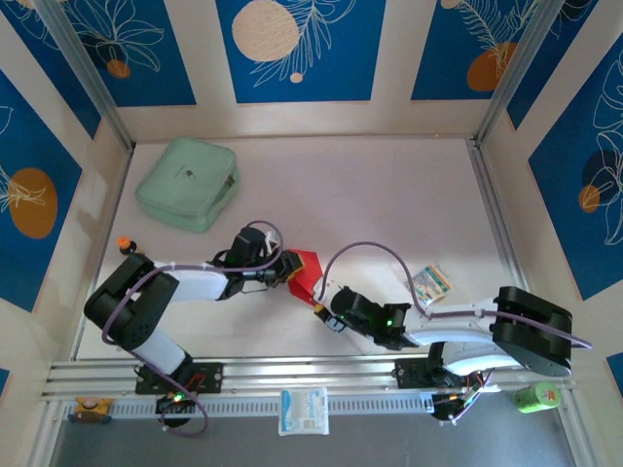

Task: Fold a paper plane with a square sheet of paper (pick it up from the middle)
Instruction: Fourth fold the wing at the center of the table.

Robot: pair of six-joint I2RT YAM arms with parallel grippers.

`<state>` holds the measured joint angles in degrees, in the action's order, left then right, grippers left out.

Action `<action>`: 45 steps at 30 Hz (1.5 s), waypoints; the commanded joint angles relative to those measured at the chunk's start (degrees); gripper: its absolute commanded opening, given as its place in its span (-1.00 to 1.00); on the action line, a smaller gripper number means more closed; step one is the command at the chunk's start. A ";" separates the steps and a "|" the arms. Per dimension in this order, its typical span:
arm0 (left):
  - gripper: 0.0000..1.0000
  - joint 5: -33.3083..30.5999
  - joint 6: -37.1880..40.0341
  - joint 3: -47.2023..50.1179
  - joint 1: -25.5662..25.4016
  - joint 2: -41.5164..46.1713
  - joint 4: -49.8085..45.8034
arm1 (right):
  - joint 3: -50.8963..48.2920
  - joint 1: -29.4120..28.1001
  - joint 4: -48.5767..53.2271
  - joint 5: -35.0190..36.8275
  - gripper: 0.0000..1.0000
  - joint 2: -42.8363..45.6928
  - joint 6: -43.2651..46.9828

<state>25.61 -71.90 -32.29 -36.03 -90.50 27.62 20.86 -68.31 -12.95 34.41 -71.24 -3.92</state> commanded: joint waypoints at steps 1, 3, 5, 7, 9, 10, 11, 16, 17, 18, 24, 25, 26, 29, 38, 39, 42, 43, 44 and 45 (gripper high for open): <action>-0.59 2.17 1.32 -2.04 -0.39 -0.20 -0.30 | 1.46 -0.98 -3.41 3.32 -0.18 -1.28 3.17; -0.58 2.47 1.18 -2.24 -0.38 -0.13 -0.16 | 1.53 -1.10 -4.09 3.43 -0.17 -2.15 3.22; -0.59 2.64 1.35 -2.30 -0.40 -0.12 -0.35 | 1.89 -1.11 -4.31 4.24 -0.17 -3.28 3.07; -0.59 2.73 1.38 -2.32 -0.39 -0.18 -0.70 | 2.39 -1.21 -4.59 5.69 -0.17 -4.61 3.04; -0.60 2.78 1.37 -2.17 -0.44 -0.27 -0.60 | 2.78 -1.30 -5.04 6.71 -0.18 -5.74 3.15; -0.60 2.85 1.34 -2.14 -0.40 -0.24 -0.55 | 3.06 -1.22 -5.49 7.09 -0.18 -6.31 3.13; -0.61 2.85 1.32 -2.16 -0.44 -0.27 -0.55 | 3.23 -1.28 -5.93 7.41 -0.19 -7.00 3.05; -0.62 2.58 1.49 -2.42 -0.42 -0.21 -1.31 | 4.29 -1.06 -6.13 7.86 -0.28 -9.26 2.37; -0.62 2.33 1.58 -2.47 -0.43 -0.03 -1.86 | 4.30 -0.96 -5.96 7.89 -0.30 -9.66 1.90; -0.62 2.01 1.57 -2.45 -0.36 0.10 -2.39 | 4.26 -0.89 -5.99 7.74 -0.31 -9.96 1.53; -0.70 1.45 2.20 -2.68 -0.35 0.85 -3.88 | 3.97 -0.70 -5.68 7.95 -0.30 -10.75 0.33; -0.72 1.31 2.20 -2.66 -0.35 0.94 -3.97 | 3.89 -0.71 -5.68 7.96 -0.29 -10.84 0.32; -0.73 1.27 2.25 -2.61 -0.35 1.03 -4.06 | 3.83 -0.76 -5.68 7.94 -0.30 -10.95 0.24; -0.77 1.23 2.21 -2.74 -0.35 1.12 -4.17 | 3.70 -0.60 -5.42 7.84 -0.31 -11.20 0.15; -0.87 1.03 2.28 -2.65 -0.35 1.29 -4.15 | 2.97 -0.69 -5.42 9.24 -0.40 -10.43 -0.51; -0.87 0.97 2.21 -2.60 -0.36 1.21 -4.15 | 2.84 -0.73 -5.42 9.20 -0.44 -10.26 -0.51; -0.87 1.03 2.20 -2.67 -0.33 1.26 -3.97 | 2.70 -0.71 -5.15 9.61 -0.50 -9.89 -0.69; -0.87 1.00 2.20 -2.63 -0.35 1.29 -4.04 | 2.56 -0.75 -5.16 9.62 -0.51 -9.75 -0.70; -0.87 0.94 2.20 -2.68 -0.33 1.29 -4.06 | 2.44 -0.70 -5.14 9.62 -0.53 -9.62 -0.73; -0.87 1.00 2.20 -2.66 -0.35 1.23 -4.06 | 2.36 -0.75 -5.16 9.53 -0.58 -9.53 -0.82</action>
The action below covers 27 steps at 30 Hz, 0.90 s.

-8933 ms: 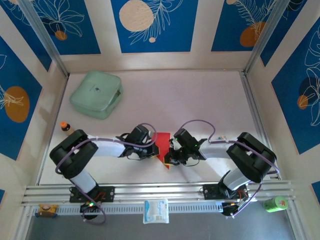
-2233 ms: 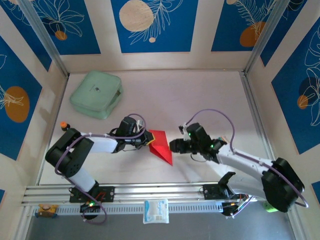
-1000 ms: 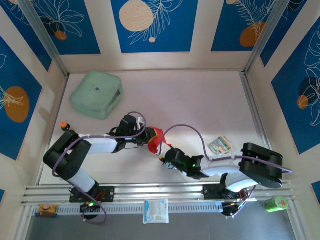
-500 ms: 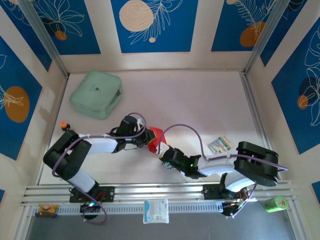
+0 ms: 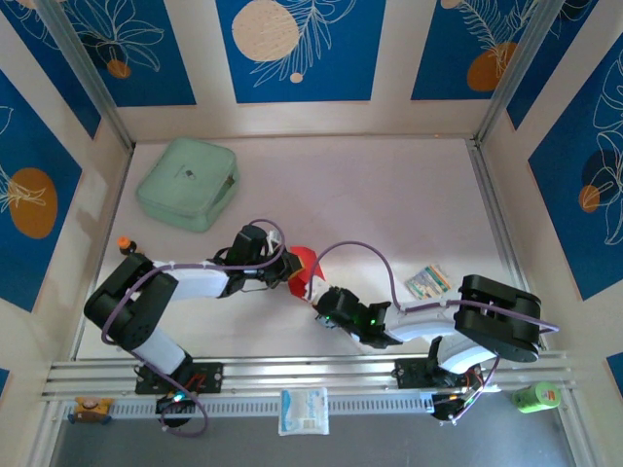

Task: Fold a paper plane with a square sheet of paper (pick it up from the middle)
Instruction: Fourth fold the wing at the center of the table.

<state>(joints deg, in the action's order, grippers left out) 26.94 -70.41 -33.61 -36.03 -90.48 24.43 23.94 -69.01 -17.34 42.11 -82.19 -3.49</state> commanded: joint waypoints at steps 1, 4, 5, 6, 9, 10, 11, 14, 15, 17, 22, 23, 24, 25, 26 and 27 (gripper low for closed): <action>-0.85 -0.33 0.71 -1.33 -0.35 1.18 -0.87 | -0.81 -0.07 -0.72 1.69 -0.62 1.55 -1.34; -0.77 -0.22 0.77 -1.46 -0.31 1.14 -0.94 | -0.96 0.09 -1.02 1.27 -0.73 1.70 -1.63; -0.75 -0.24 0.80 -1.46 -0.35 1.01 -0.98 | -0.97 0.13 -1.11 1.18 -0.74 1.73 -1.74; -0.73 -0.22 0.80 -1.46 -0.35 1.05 -0.96 | -0.83 0.19 -1.11 1.22 -0.74 1.69 -1.90; -0.72 -0.31 0.74 -1.41 -0.34 0.98 -1.05 | -0.86 0.30 -1.25 0.97 -0.74 1.68 -2.30; -0.75 -0.23 0.80 -1.46 -0.36 0.94 -1.04 | -0.75 0.39 -1.28 0.81 -0.74 1.60 -2.47; -0.80 -0.22 0.77 -1.47 -0.36 0.92 -1.05 | -0.74 0.46 -1.25 0.70 -0.74 1.60 -2.57; -0.85 -0.14 0.80 -1.70 -0.36 1.00 -1.31 | -0.59 0.55 -0.83 1.03 -0.63 1.20 -2.94; -0.86 -0.16 0.80 -1.68 -0.32 1.09 -1.35 | -0.57 0.63 -0.85 1.17 -0.62 1.01 -2.93; -0.87 -0.10 0.80 -1.81 -0.34 1.08 -1.40 | -0.58 0.66 -0.85 1.14 -0.62 0.82 -2.85; -0.87 -0.05 0.80 -1.89 -0.35 1.01 -1.49 | -0.58 0.68 -0.89 1.13 -0.73 1.05 -2.75; -0.87 -0.06 0.80 -1.82 -0.29 1.01 -1.49 | -0.63 0.75 -0.94 1.13 -0.76 1.07 -2.75; -0.87 0.03 0.78 -1.88 -0.32 1.01 -1.49 | -0.63 0.79 -0.92 1.22 -0.77 1.07 -2.83; -0.87 -0.03 0.79 -1.84 -0.33 1.10 -1.49 | -0.58 0.76 -0.94 1.22 -0.81 1.02 -2.95; -0.85 -0.03 0.78 -1.83 -0.36 1.10 -1.53 | -0.57 0.83 -0.92 1.22 -0.84 1.01 -3.01; -0.80 -0.07 0.87 -1.87 -0.33 1.27 -1.57 | -0.52 0.83 -0.93 1.09 -0.86 1.06 -3.09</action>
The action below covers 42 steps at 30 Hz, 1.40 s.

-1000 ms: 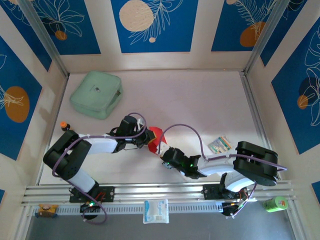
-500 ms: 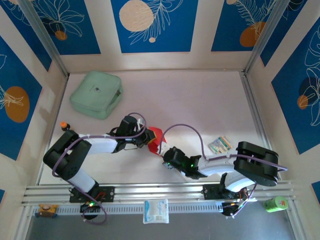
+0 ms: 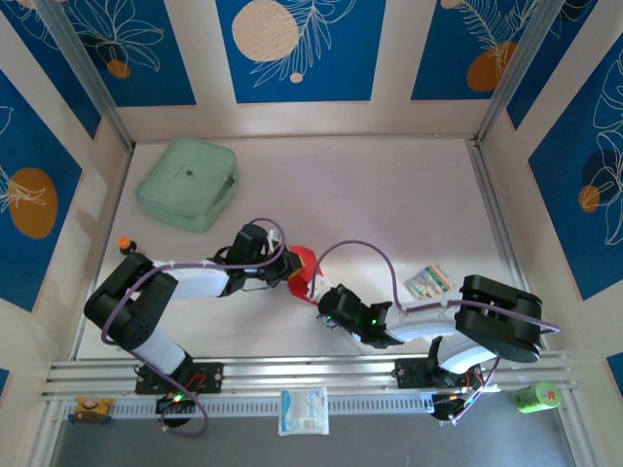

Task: Fold a paper plane with a square sheet of paper (pick it up from the middle)
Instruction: Fourth fold the wing at the center of the table.

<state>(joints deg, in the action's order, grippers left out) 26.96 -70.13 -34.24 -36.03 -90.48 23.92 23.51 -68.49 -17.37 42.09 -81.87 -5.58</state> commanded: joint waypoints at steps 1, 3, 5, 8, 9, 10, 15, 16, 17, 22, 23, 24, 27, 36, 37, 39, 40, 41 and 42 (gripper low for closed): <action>-0.73 -0.18 0.61 -1.23 -0.35 1.31 -1.12 | -0.08 0.41 -0.87 0.86 -0.88 0.74 -1.18; -0.63 -0.33 0.86 -1.24 -0.31 1.81 -1.38 | 0.12 0.69 -0.46 -0.12 -0.91 0.77 -2.28; -0.48 -1.19 1.47 -1.18 -0.34 2.55 -2.46 | 0.16 1.34 -0.13 -2.05 -0.93 0.74 -3.99; -0.29 -3.21 2.32 -1.09 -0.34 4.54 -5.30 | 0.52 2.89 0.66 -6.71 -0.93 0.75 -7.76; -0.24 -3.93 2.68 -1.07 -0.35 5.32 -6.44 | 0.51 3.45 0.64 -8.21 -0.93 0.66 -9.04; -0.18 -4.76 2.98 -1.08 -0.24 6.11 -7.82 | 0.52 4.03 0.51 -9.99 -0.93 0.65 -10.04; 0.01 -9.64 4.05 -0.83 -0.13 10.21 -14.18 | 0.79 6.82 0.96 -14.90 -0.94 0.47 -15.02; 0.03 -10.50 4.20 -0.68 -0.03 10.97 -15.03 | 0.83 7.50 1.10 -15.92 -0.94 0.47 -15.73; 0.05 -11.05 4.14 -0.48 0.00 11.71 -15.57 | 0.84 8.09 1.11 -16.91 -0.94 0.48 -16.53; 0.11 -11.50 4.64 -0.39 0.44 13.03 -16.82 | 0.72 12.13 1.46 -23.68 -0.96 0.47 -21.05; 0.10 -11.39 4.63 -0.32 0.44 12.88 -16.65 | 0.67 12.98 1.33 -25.09 -0.96 0.45 -21.93; 0.08 -11.08 4.53 -0.38 0.44 12.63 -16.31 | 0.56 13.99 1.12 -26.68 -0.97 0.39 -23.07; 0.00 -9.82 4.38 -0.47 0.44 11.50 -14.74 | 0.16 16.78 0.13 -32.05 -0.96 0.04 -26.10; -0.51 -2.57 3.73 -2.62 -0.39 3.58 -7.77 | -0.86 23.76 -3.92 -45.44 -0.97 -1.69 -33.90; -0.56 -2.17 3.66 -3.14 -0.61 2.63 -7.41 | -1.16 24.19 -4.63 -46.17 -0.97 -1.92 -34.79; -0.61 -1.92 3.63 -3.91 -1.13 1.19 -7.00 | -1.61 24.92 -5.65 -47.28 -0.98 -2.33 -36.16; -0.61 -1.67 3.85 -4.43 -1.45 0.28 -6.96 | -1.86 25.43 -6.10 -47.89 -0.98 -2.50 -36.86; -0.62 -1.38 3.92 -4.86 -1.53 -0.46 -7.05 | -2.08 25.71 -6.54 -48.28 -0.98 -2.66 -37.56; -0.63 -1.09 3.82 -5.04 -1.71 -1.26 -6.71 | -2.46 26.14 -7.24 -48.73 -0.98 -2.84 -38.35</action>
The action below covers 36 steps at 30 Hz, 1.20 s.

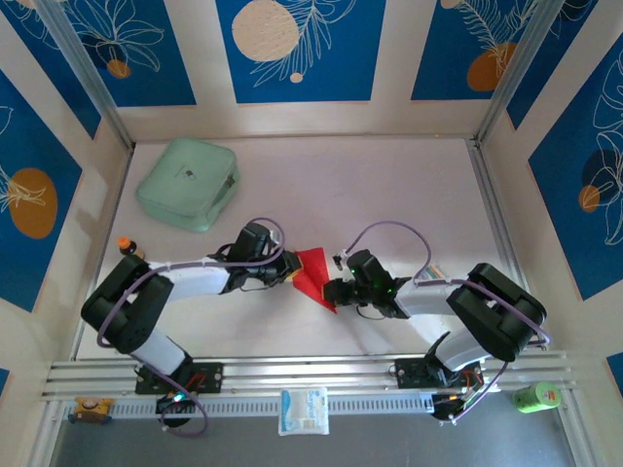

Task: Fold a paper plane with a square sheet of paper (pick it up from the middle)
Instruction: Fourth fold the wing at the center of the table.

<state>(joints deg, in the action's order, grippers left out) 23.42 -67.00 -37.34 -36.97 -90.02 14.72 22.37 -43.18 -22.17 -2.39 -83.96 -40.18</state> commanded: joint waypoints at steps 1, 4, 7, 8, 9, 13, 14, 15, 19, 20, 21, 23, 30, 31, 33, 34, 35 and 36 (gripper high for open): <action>-0.65 2.52 0.73 -2.09 -0.96 -2.46 3.12 | -1.75 1.19 -3.34 -4.73 -0.98 -0.93 -4.49; -0.71 3.06 0.63 -2.95 -1.40 -4.61 3.27 | -2.68 1.59 -5.56 -5.63 -0.99 -1.59 -6.15; -0.74 1.31 0.61 -2.68 -2.09 -5.04 2.51 | -3.53 1.78 -6.97 -5.47 -0.99 -1.82 -7.43; -0.75 0.99 0.50 -2.55 -2.18 -5.20 2.27 | -3.86 1.78 -7.65 -5.54 -0.99 -1.82 -7.84; -0.75 0.69 0.43 -2.24 -2.21 -5.26 2.31 | -4.17 1.87 -8.13 -5.68 -0.99 -1.81 -8.27; -0.76 0.22 0.40 -1.03 -2.40 -6.04 2.82 | -4.86 1.96 -9.39 -5.60 -0.99 -1.86 -9.29; -0.76 0.25 0.41 -0.90 -2.44 -6.43 2.86 | -5.01 2.00 -9.75 -5.76 -0.99 -1.86 -9.56; -0.77 0.30 0.40 -0.66 -2.49 -6.92 3.06 | -5.15 2.05 -10.10 -5.80 -0.99 -1.86 -9.74; -0.81 0.17 0.25 0.20 -2.49 -8.56 3.02 | -5.49 2.05 -10.42 -5.74 -0.99 -1.57 -10.69; -0.82 0.07 0.20 0.46 -2.49 -8.88 3.02 | -5.66 2.14 -10.61 -5.76 -0.99 -1.50 -10.94; -0.83 -0.04 0.19 0.67 -2.49 -9.20 2.92 | -5.75 2.13 -10.84 -5.71 -0.99 -1.38 -11.29; -0.85 -0.28 0.05 1.04 -2.49 -9.64 2.77 | -5.98 2.21 -10.79 -5.90 -0.99 -1.06 -11.94; -0.89 -1.87 -0.50 2.71 -2.49 -8.83 2.53 | -6.90 2.73 -11.09 -5.90 -0.99 0.62 -13.93; -0.89 -2.18 -0.51 2.73 -2.49 -8.56 2.19 | -6.98 2.75 -11.05 -5.87 -0.99 0.73 -13.99; -0.90 -2.41 -0.56 2.89 -2.49 -8.09 1.89 | -7.08 2.91 -11.06 -6.08 -1.00 0.79 -14.38; -0.90 -2.57 -0.56 2.90 -2.49 -7.86 1.66 | -7.08 2.97 -10.96 -6.04 -0.99 0.77 -14.55; -0.90 -2.74 -0.50 2.90 -2.49 -7.73 1.42 | -7.08 3.01 -11.03 -6.01 -0.99 0.73 -14.66; -0.90 -2.92 -0.50 2.94 -2.49 -7.47 1.35 | -7.00 3.01 -11.01 -6.15 -0.99 0.52 -14.62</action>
<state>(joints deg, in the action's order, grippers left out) 23.22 -67.20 -36.03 -39.16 -98.17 20.16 16.21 -40.47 -33.43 -7.31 -83.99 -53.78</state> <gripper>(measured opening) 0.064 0.053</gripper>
